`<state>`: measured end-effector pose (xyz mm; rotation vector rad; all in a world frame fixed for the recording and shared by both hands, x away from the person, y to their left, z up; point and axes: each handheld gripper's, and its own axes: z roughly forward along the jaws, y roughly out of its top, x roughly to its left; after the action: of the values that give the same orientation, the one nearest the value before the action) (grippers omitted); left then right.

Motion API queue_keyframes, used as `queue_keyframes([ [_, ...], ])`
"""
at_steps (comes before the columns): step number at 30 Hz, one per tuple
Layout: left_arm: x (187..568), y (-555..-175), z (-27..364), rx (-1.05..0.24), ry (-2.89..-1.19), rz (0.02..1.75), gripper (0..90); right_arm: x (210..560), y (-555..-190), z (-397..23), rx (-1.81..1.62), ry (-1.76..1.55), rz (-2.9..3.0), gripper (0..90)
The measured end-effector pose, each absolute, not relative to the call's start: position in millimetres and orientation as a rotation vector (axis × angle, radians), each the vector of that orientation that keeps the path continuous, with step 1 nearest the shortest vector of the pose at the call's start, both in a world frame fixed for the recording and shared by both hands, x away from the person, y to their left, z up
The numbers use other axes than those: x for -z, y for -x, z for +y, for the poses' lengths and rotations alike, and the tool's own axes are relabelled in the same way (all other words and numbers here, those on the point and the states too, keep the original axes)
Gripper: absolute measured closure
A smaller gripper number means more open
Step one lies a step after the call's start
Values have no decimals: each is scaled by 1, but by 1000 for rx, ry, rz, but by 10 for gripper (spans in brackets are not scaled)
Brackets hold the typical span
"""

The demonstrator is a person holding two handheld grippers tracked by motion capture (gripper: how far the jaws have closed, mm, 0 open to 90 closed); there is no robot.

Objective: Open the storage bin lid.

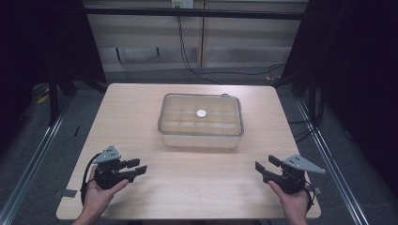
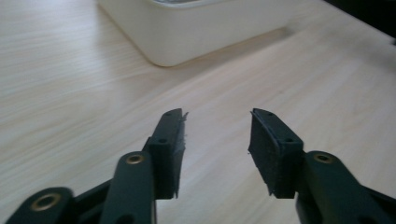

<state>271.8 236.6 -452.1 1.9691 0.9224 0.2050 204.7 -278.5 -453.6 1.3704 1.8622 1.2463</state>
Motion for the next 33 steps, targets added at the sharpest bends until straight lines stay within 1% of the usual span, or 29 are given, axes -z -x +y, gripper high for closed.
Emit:
queue_keyframes([
  [1,452,-274,237,-178,-1967,925,456,452,-207,-277,-1280,-1393,1915,409],
  [7,447,-280,231,-164,-1980,902,434,446,-214,-271,-1263,-1364,1983,411],
  [10,446,-284,225,-177,-2008,893,420,442,-217,-270,-1259,-1368,1990,381],
  [12,445,-288,222,-174,-2019,879,407,439,-221,-270,-1232,-1377,1992,389],
  [13,445,-290,220,-173,-2020,876,393,438,-224,-270,-1223,-1377,1989,426],
  [18,442,-301,214,-173,-2033,870,380,436,-232,-269,-1229,-1374,1993,414],
  [20,440,-306,212,-165,-2018,869,362,436,-240,-268,-1242,-1368,1991,406],
  [22,438,-307,212,-166,-2010,867,362,434,-244,-266,-1245,-1365,1996,410],
  [24,436,-309,212,-180,-2013,861,367,431,-248,-265,-1254,-1365,2007,460],
  [30,430,-318,216,-185,-1972,864,366,427,-257,-262,-1270,-1358,2046,444],
  [33,426,-322,219,-198,-1970,855,393,425,-262,-262,-1262,-1378,2059,421],
])
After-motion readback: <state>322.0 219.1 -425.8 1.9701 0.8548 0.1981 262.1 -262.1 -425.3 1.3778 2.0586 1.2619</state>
